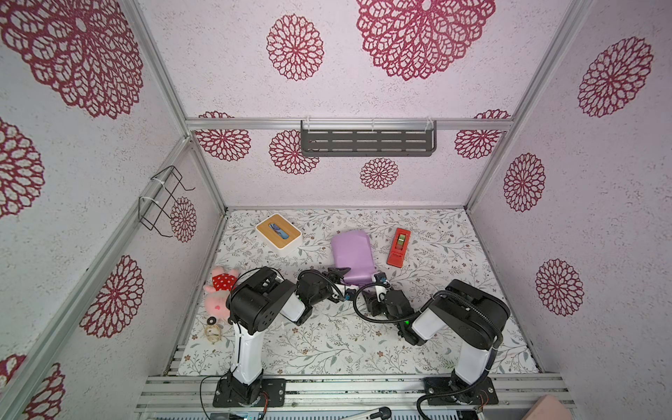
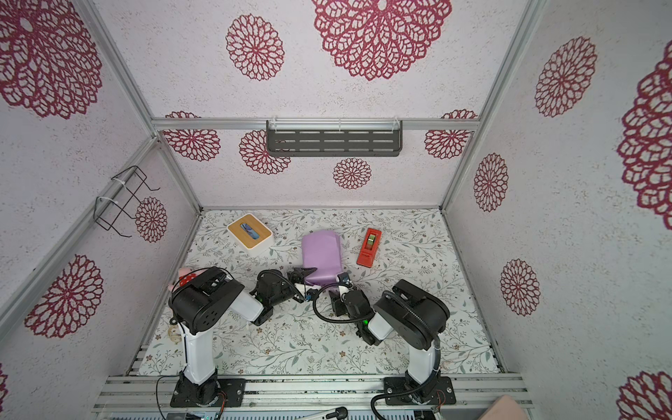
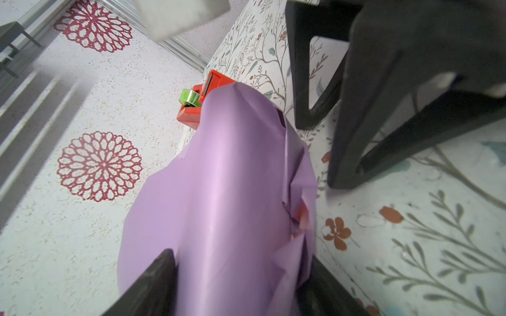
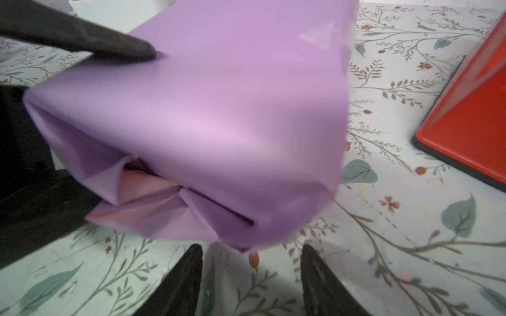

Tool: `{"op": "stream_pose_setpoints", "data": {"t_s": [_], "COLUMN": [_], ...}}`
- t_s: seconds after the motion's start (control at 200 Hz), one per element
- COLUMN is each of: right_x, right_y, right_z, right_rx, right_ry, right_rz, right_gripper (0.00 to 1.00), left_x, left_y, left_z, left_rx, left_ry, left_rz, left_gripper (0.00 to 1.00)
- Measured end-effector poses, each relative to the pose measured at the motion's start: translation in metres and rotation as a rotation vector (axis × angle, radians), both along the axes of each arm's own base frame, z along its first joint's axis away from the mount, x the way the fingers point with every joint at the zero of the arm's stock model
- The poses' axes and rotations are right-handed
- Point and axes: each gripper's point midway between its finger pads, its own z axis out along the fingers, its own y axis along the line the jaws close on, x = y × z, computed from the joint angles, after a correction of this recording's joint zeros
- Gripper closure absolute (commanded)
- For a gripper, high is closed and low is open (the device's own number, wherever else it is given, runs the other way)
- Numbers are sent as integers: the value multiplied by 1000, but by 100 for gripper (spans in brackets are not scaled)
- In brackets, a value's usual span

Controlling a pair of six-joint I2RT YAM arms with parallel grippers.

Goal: Wrap a gift box in wrapping paper
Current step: Fifth fold the wrapping paper around the gift box.

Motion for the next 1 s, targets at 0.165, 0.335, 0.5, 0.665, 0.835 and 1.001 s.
{"op": "stream_pose_setpoints", "data": {"t_s": [0.165,0.335,0.5,0.665,0.835,1.001], "right_x": [-11,-6,3,13,24,26], "right_y": [-16,-23,-14,-3,6,7], "right_z": [5,10,0,-3,-3,-2], "right_rx": [-6,-1,-18,-29,-33,-33], "right_ry": [8,20,53,44,25,22], "right_rz": [-8,-5,28,46,48,48], "right_gripper": [26,20,17,17,20,22], "left_x": [0,0,0,0,0,0], "left_y": [0,0,0,0,0,0], "left_z": [0,1,0,0,0,0], "left_rx": [-1,-1,-1,-1,-3,-2], "left_ry": [-1,-1,0,0,3,4], "left_rz": [0,1,1,1,2,2], "left_gripper": [30,29,28,27,26,24]}}
